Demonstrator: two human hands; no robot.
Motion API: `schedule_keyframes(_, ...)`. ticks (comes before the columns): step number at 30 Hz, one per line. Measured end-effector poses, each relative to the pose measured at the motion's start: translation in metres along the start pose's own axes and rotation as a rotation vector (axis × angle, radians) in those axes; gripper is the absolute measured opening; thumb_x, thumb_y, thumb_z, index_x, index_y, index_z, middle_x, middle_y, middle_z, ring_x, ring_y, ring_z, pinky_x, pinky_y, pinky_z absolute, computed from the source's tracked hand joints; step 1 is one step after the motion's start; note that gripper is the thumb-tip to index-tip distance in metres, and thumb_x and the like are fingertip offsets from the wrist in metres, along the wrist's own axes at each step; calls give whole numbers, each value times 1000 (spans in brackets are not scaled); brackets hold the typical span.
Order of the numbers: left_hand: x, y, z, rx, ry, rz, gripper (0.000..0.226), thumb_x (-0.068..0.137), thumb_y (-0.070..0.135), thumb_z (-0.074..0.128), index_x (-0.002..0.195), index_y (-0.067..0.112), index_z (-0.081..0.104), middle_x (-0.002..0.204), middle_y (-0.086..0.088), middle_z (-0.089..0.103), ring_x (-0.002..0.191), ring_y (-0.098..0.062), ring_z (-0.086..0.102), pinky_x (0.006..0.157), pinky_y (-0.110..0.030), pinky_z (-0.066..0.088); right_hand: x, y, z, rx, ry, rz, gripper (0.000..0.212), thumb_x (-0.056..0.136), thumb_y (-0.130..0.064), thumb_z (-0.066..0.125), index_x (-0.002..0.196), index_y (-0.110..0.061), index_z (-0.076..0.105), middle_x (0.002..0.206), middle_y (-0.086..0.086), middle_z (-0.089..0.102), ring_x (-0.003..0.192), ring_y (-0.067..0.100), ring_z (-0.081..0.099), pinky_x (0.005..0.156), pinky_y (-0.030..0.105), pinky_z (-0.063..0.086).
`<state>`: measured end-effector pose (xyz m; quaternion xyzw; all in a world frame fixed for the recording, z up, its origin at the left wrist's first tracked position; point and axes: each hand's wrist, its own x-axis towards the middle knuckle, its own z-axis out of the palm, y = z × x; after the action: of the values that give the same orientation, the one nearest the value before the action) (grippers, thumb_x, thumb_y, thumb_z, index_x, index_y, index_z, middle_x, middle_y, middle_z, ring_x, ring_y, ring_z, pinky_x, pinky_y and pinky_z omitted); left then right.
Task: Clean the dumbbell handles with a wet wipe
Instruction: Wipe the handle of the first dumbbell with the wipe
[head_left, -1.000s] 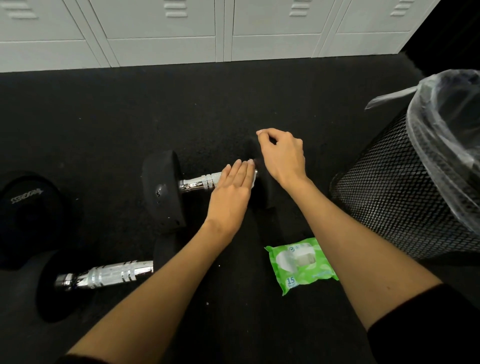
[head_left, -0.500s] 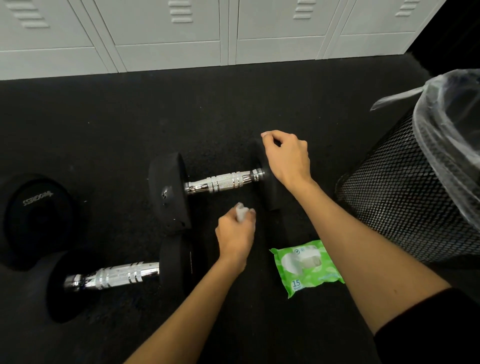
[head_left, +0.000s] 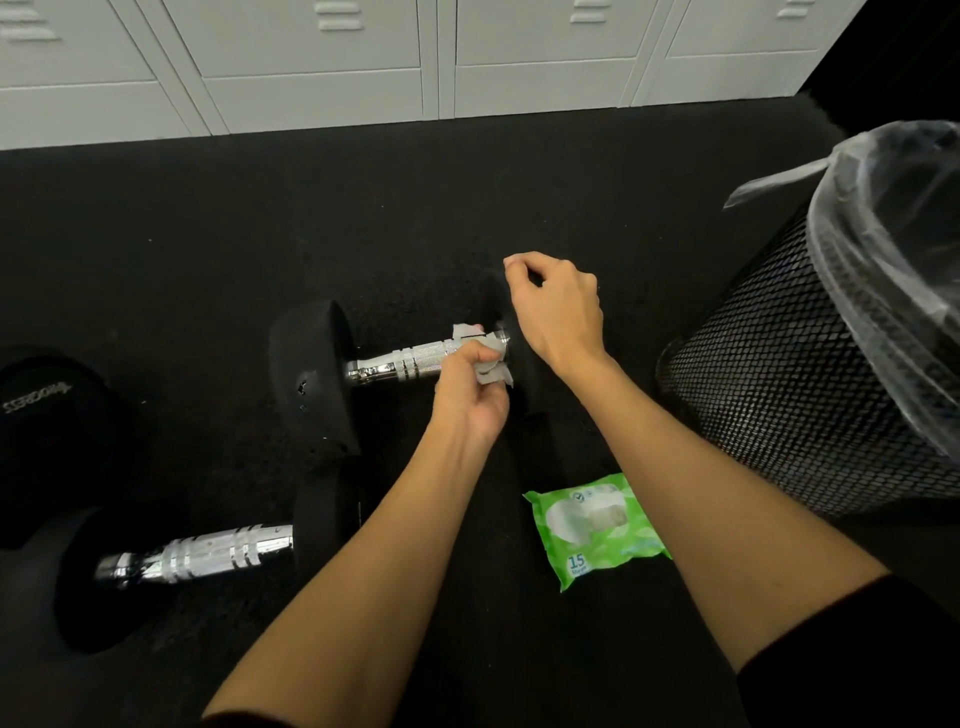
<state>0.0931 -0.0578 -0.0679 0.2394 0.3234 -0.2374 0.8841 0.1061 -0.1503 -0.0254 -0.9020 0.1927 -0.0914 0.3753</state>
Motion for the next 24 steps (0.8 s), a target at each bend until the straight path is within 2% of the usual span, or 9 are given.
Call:
schedule_keyframes(3,-5,-3,-10,34,23,21,45,75,-17,29,103,3,58,114,-21,59,100,-30,61,91,-38,50,-1,0,0,7,-6,8,28,96,-38,44,108,-27,67,84,-10,63,72,6,60,66,26,48)
schedule_keyframes(5,-10,-7,-20,74,40,22,54,70,-18,29,118,-6,52,131,-28,51,118,-36,55,102,-41,45,-1,1,-1,13,-12,13,29,96,-38,43,108,-28,67,81,-11,63,70,6,59,65,26,47)
schedule_keyframes(7,-18,-9,-27,86,38,28,72,61,-18,33,131,-7,45,136,-28,48,126,-37,50,108,-43,39,-2,2,-1,12,-9,17,29,96,-38,43,108,-28,67,80,-12,60,67,4,57,62,24,43)
schedule_keyframes(11,-17,-11,-27,177,37,76,77,47,-13,44,123,-8,51,125,-27,56,117,-38,56,103,-43,45,-3,3,-2,6,1,9,29,97,-38,43,110,-29,67,83,-11,60,66,1,54,56,18,36)
schedule_keyframes(14,-9,-9,-19,335,54,110,40,53,-17,42,88,-4,56,88,-21,57,83,-29,58,75,-33,50,-3,3,-2,-1,1,5,29,97,-38,43,110,-28,66,84,-12,60,67,2,54,57,19,37)
schedule_keyframes(17,-7,-8,-17,369,61,109,33,62,-19,39,84,-1,55,77,-14,54,74,-24,53,72,-33,47,-3,2,-2,12,2,6,28,96,-37,43,109,-29,67,85,-12,62,70,4,58,66,25,45)
schedule_keyframes(19,-10,-10,-20,332,48,111,43,54,-16,43,93,-6,58,89,-20,60,87,-31,57,83,-37,47,-3,1,-2,14,3,9,28,96,-37,43,108,-29,67,84,-14,61,73,4,57,68,26,45)
schedule_keyframes(22,-13,-16,-31,213,12,69,91,34,-9,54,125,-7,52,126,-25,57,120,-36,53,108,-41,38,-4,3,-1,19,14,-1,26,96,-37,44,104,-30,68,82,-13,62,75,6,60,70,30,50)
schedule_keyframes(24,-15,-19,-36,205,10,64,91,37,-10,53,128,-3,52,132,-25,54,125,-36,50,111,-43,35,-5,3,0,21,18,-9,26,96,-37,44,104,-30,67,81,-13,62,74,6,61,69,29,51)
